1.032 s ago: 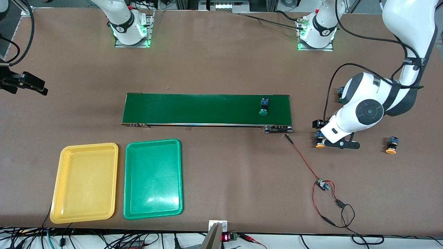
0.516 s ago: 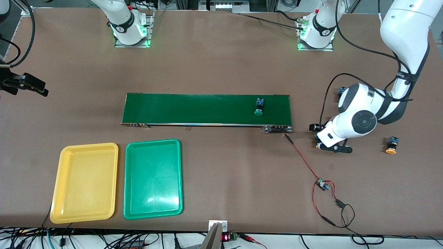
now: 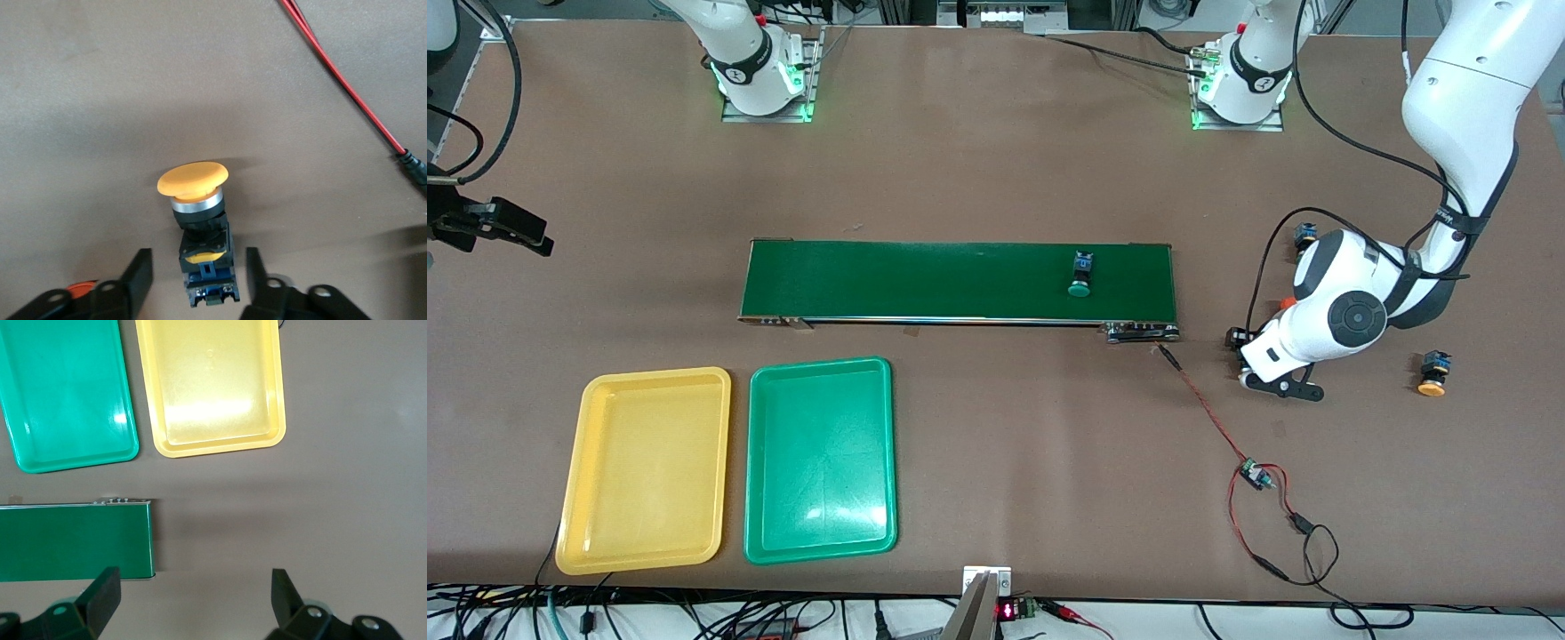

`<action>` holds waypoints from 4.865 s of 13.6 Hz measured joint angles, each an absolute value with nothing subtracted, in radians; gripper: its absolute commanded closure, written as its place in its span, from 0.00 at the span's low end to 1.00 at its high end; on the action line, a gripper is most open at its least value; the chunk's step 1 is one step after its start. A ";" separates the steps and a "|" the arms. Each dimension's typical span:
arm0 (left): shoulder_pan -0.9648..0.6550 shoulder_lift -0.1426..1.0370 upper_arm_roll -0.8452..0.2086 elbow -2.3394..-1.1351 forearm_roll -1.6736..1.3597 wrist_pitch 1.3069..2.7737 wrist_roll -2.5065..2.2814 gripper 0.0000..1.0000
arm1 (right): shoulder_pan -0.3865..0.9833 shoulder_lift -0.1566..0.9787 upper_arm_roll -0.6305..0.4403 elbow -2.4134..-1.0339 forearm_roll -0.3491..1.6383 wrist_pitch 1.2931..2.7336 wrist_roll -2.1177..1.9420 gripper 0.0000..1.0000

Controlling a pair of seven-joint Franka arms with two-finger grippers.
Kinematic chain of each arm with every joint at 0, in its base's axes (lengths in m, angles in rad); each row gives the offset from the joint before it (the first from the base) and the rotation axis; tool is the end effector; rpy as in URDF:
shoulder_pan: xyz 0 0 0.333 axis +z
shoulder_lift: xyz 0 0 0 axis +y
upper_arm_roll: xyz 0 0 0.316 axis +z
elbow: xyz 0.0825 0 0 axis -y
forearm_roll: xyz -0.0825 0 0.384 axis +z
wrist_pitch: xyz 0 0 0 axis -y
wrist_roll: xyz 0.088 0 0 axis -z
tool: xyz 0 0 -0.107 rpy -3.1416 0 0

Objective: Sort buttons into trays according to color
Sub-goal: 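Reach and grasp the yellow-capped button with the left gripper, then place the yellow button on the conveyor belt with the left gripper, then grasp the orange cylinder with the left gripper while the right gripper reaches the belt, then place the cylinder on the belt while the right gripper grasps the green button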

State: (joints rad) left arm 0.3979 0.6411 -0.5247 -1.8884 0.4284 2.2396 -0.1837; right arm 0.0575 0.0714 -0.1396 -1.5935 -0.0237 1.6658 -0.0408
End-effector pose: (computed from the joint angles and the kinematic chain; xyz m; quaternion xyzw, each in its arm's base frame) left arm 0.6090 -0.0550 0.1879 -0.9922 0.0914 0.0837 0.0115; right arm 0.5809 -0.0474 0.5819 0.9997 -0.0194 -0.0002 0.0168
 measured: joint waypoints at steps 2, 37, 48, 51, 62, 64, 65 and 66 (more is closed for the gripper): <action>0.397 0.641 -0.527 -1.888 0.429 2.240 -0.184 0.78 | 0.057 0.072 -0.140 -1.593 -0.024 1.667 -0.041 0.00; 0.621 0.514 -1.045 -1.886 0.292 1.897 -0.495 0.00 | 0.043 0.132 -0.141 -1.576 -0.024 1.701 -0.039 0.00; 0.755 0.610 -0.847 -1.935 0.603 1.977 -0.272 0.05 | 0.109 0.224 -0.116 -1.577 0.024 1.721 -0.032 0.00; 0.759 0.637 -0.814 -1.949 0.635 2.005 -0.271 0.06 | 0.229 0.266 -0.113 -1.577 0.024 1.720 0.124 0.00; 0.803 0.695 -0.798 -1.968 0.666 2.095 -0.208 0.82 | 0.508 0.383 -0.109 -1.601 0.128 1.783 0.387 0.00; 0.807 0.688 -0.824 -1.948 0.666 2.093 -0.117 0.82 | 0.556 0.397 -0.109 -1.639 0.128 1.860 0.481 0.00; 0.810 0.684 -0.848 -1.943 0.666 2.081 -0.069 0.82 | 0.578 0.406 -0.109 -1.656 0.128 1.890 0.522 0.00; 0.815 0.681 -0.883 -1.941 0.666 2.056 -0.012 0.82 | 0.597 0.415 -0.109 -1.669 0.128 1.914 0.555 0.00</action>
